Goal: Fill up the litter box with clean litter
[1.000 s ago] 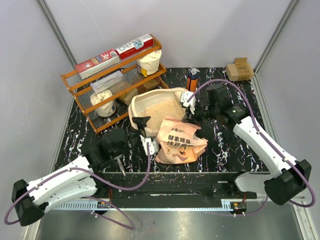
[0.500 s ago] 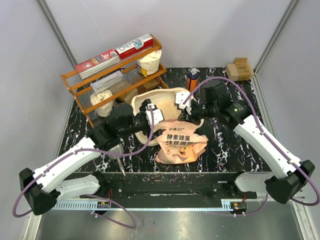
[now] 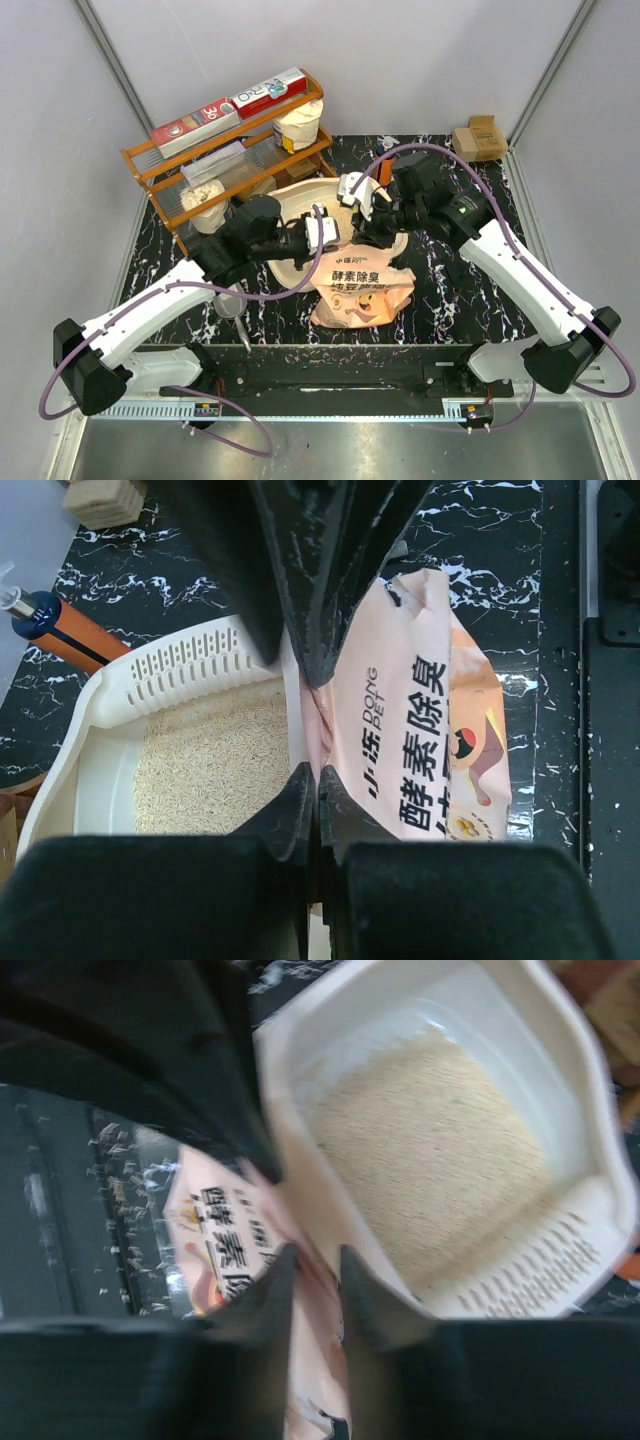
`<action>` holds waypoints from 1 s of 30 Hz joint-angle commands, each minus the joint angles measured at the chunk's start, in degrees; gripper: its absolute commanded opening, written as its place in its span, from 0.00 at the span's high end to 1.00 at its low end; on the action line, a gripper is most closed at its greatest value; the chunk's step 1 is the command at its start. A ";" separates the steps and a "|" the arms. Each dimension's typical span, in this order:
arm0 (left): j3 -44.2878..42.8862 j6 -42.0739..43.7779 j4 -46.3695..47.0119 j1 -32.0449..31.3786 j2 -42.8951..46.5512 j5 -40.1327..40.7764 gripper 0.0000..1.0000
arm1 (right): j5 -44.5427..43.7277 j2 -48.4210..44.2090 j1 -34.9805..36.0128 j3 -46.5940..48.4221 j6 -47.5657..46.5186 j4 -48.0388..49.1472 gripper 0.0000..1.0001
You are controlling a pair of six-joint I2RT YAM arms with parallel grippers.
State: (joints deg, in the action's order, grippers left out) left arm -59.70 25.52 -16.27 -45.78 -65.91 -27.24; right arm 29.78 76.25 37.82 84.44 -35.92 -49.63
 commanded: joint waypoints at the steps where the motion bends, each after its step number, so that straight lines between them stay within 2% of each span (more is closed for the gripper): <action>1: -1.30 -2.66 0.62 -0.28 3.41 -4.75 1.00 | -19.79 -0.22 -0.29 7.48 16.73 2.78 0.48; 3: 0.37 -5.21 3.69 -0.36 6.39 -3.52 1.00 | -23.70 -0.57 -3.36 9.15 23.40 1.73 0.19; 6: 1.69 -6.45 5.72 -0.36 9.38 -1.59 1.00 | -22.41 -0.14 -9.07 10.83 26.16 -3.01 0.12; 7: 1.96 -6.45 5.99 -0.28 9.92 -0.63 1.00 | -19.44 1.17 -10.04 11.18 26.25 -5.72 0.10; 10: 1.52 -5.92 5.12 0.34 10.28 -0.09 1.00 | -12.39 4.07 -11.54 13.46 25.37 -12.13 0.10; 14: -0.50 -5.38 2.13 2.44 8.70 1.58 1.00 | -12.74 1.63 -11.72 7.51 27.92 -10.58 0.09; 16: -0.85 -6.00 1.95 2.71 8.87 1.49 1.00 | -9.93 0.57 -11.63 6.00 28.10 -11.62 0.08; 22: -0.24 -7.23 1.95 2.71 10.27 1.14 1.00 | -9.31 -2.41 -11.72 -1.64 27.66 -12.51 0.07; 30: 2.13 -7.24 4.58 2.89 10.54 1.75 1.00 | -6.40 -2.51 -11.81 -2.27 28.45 -13.83 0.07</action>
State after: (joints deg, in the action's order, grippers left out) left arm -56.95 18.39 -17.52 -43.66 -57.80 -27.03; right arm 20.75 75.29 25.93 81.43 -8.47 -62.63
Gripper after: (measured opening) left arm 0.027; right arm 0.929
